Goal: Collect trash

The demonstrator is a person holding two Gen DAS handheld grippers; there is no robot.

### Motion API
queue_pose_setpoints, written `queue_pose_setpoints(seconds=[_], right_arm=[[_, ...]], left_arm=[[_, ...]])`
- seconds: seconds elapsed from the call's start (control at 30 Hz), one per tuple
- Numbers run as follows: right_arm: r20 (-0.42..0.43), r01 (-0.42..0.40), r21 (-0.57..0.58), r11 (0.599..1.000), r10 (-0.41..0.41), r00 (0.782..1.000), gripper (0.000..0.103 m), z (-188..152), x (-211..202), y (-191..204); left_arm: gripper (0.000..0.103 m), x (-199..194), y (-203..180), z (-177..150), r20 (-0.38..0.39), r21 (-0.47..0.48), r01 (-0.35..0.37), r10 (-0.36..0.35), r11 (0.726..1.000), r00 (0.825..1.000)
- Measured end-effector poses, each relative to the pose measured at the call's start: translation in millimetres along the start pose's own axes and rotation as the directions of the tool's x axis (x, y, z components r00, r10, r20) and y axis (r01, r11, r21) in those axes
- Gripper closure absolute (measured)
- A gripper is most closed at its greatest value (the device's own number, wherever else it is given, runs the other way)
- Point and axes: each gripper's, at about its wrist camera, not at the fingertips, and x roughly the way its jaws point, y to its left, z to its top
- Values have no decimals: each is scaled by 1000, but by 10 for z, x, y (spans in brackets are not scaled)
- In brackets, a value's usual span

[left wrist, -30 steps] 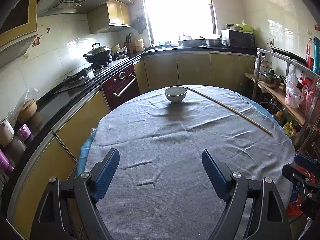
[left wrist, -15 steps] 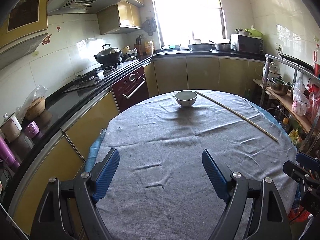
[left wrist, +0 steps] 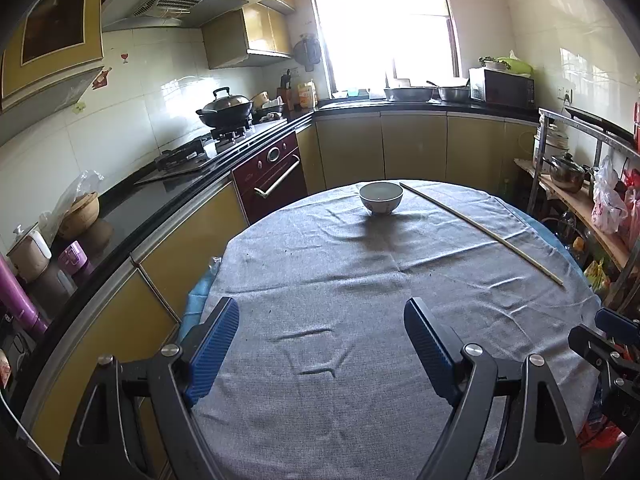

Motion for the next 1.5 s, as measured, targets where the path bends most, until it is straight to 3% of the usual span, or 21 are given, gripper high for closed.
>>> queue_pose_setpoints(seconds=[1.5], right_arm=[[-5, 5, -13, 1000, -5, 1000, 44, -67, -54, 173]], left_arm=[[18, -79, 117, -66, 20, -13, 25, -25, 1000, 999]])
